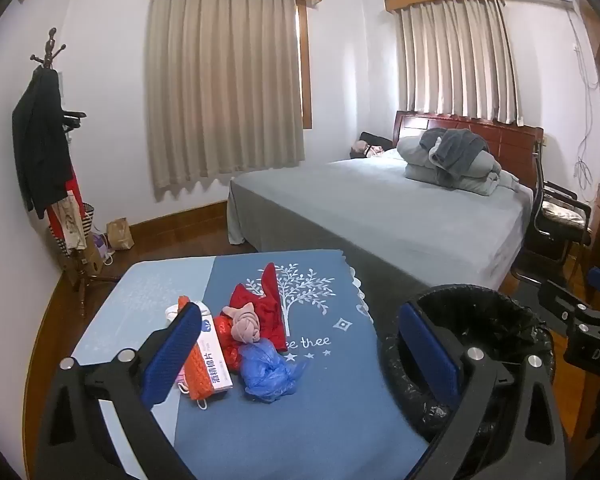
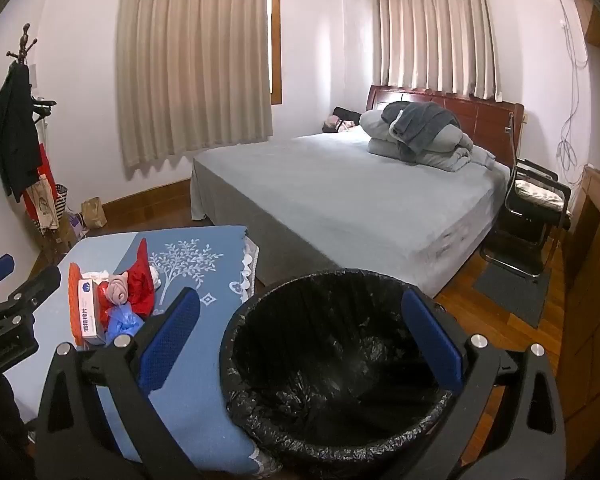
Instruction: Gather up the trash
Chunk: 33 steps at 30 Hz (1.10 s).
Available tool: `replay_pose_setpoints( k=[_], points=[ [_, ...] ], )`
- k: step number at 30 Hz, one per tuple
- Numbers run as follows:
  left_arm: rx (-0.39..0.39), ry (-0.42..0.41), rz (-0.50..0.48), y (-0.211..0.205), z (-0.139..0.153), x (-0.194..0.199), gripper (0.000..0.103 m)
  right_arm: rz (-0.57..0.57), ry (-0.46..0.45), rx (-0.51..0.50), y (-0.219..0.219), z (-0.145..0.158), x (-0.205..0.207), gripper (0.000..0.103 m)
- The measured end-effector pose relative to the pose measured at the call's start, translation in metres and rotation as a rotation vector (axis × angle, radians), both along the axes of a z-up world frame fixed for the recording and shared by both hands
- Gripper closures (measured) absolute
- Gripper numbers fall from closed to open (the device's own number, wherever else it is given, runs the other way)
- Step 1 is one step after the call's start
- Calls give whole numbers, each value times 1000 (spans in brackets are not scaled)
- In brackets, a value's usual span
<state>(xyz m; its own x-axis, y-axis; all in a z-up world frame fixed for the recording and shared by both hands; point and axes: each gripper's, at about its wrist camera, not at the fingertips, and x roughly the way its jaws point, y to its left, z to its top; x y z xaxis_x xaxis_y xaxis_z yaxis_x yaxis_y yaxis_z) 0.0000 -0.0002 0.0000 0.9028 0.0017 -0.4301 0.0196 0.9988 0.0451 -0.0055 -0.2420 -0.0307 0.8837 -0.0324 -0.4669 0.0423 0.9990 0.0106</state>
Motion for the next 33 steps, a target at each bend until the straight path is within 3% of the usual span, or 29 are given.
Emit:
replay_pose_setpoints(
  k=[33],
  points=[
    [-1,-2,0,0,0,0,6,-1,3,4,-1,0,2,5]
  ],
)
